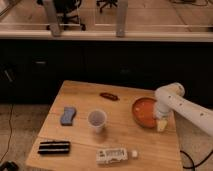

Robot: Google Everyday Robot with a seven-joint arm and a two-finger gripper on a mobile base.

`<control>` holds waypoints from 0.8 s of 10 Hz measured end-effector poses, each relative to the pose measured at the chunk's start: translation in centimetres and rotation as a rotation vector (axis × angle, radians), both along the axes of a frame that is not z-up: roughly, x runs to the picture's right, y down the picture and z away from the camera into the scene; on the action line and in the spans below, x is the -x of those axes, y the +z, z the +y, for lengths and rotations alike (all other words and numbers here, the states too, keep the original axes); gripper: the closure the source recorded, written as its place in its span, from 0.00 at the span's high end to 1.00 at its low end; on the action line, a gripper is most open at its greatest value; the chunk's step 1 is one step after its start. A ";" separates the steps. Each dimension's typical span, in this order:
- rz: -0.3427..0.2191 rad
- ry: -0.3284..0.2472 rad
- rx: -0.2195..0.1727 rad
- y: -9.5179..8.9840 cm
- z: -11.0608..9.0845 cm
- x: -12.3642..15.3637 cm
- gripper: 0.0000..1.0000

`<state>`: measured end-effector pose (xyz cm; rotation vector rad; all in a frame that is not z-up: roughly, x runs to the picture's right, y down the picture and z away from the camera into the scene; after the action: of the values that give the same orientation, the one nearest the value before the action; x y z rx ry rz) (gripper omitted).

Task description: Pick up the ceramic bowl

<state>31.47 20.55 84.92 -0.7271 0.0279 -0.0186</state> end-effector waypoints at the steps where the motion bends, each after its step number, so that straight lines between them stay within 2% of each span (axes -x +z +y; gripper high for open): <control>1: -0.002 0.000 0.004 0.1 0.0 0.1 0.23; 3: -0.010 -0.001 0.007 0.4 -0.3 0.4 0.04; 4: -0.010 -0.001 0.005 0.4 -0.4 0.4 0.01; 8: -0.008 -0.006 0.010 0.3 -0.4 0.2 0.00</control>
<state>31.24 20.14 85.17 -0.7374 0.0224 -0.0270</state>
